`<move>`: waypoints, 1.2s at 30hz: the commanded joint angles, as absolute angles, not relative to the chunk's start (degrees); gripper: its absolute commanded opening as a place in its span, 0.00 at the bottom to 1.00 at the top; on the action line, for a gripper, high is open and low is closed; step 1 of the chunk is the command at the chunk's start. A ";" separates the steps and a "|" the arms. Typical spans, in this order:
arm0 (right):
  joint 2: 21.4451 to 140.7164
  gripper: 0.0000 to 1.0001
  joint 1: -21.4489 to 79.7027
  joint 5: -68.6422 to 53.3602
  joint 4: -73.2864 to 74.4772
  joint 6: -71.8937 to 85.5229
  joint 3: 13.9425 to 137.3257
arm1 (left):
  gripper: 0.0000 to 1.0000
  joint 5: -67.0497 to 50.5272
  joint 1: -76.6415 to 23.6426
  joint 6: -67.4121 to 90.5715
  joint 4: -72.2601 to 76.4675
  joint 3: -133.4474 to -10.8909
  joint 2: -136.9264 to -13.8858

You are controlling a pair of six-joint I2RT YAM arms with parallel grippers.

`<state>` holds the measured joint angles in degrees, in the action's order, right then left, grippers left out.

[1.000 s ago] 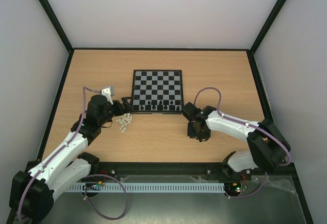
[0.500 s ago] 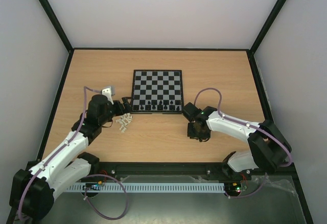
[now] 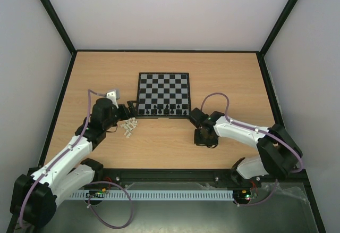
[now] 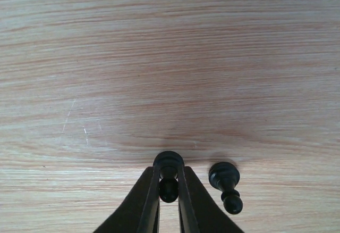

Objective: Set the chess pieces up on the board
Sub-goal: Pick up the chess piece at the center of the board, then place the chess piece on the chessboard.

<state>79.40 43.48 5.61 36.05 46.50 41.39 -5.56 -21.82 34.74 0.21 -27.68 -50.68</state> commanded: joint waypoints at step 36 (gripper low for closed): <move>136.92 0.01 46.51 -4.66 58.48 24.90 135.57 | 1.00 -0.70 -21.71 34.42 -4.39 -27.80 -45.35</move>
